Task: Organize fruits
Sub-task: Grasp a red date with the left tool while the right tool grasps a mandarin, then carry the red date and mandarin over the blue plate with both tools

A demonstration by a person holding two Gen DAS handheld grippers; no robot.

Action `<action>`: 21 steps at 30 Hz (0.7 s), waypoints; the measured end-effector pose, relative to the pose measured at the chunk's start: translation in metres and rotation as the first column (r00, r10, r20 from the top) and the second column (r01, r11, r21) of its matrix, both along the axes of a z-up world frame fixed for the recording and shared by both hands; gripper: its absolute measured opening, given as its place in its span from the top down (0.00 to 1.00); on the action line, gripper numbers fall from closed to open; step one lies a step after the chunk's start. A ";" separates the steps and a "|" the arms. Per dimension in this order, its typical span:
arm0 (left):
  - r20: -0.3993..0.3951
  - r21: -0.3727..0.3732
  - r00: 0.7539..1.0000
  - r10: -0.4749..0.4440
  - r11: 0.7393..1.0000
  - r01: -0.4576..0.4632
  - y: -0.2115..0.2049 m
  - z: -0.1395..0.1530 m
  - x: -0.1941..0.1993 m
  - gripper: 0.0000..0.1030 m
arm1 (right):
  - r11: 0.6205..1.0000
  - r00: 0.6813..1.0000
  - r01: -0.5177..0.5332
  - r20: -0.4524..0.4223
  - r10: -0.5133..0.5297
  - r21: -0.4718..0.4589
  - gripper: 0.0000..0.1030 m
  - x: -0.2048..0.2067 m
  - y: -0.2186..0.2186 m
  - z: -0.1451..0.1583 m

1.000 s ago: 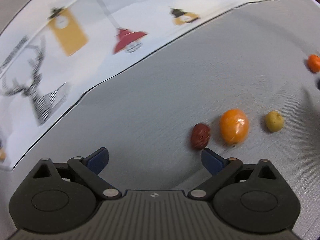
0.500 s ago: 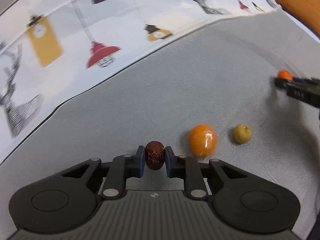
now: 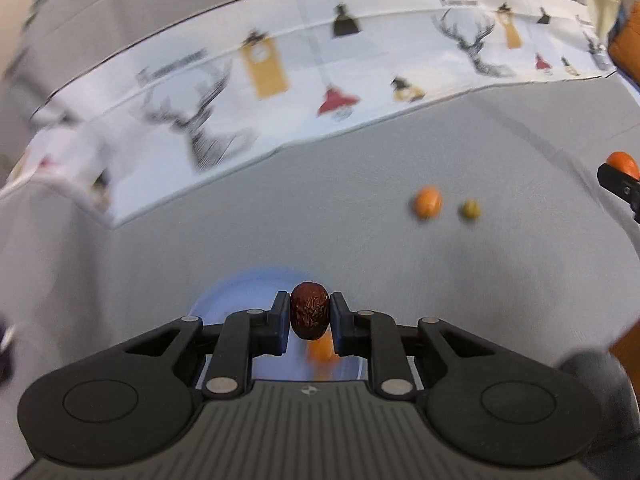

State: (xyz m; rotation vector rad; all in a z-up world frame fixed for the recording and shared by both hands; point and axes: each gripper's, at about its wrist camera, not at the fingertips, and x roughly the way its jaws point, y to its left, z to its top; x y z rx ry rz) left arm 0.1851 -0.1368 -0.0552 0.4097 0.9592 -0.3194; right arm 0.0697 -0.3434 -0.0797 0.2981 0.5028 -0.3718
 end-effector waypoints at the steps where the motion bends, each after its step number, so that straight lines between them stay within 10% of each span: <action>1: -0.009 0.005 1.000 0.014 1.000 -0.014 0.012 0.004 -0.016 0.78 | 0.999 0.999 -0.038 0.008 0.038 0.009 0.65 -0.013 0.014 0.009; 21: 0.006 -0.135 0.979 0.205 0.970 -0.202 0.173 0.035 -0.215 0.78 | 0.832 0.835 -0.550 -0.073 0.546 -0.072 0.65 -0.158 0.230 0.069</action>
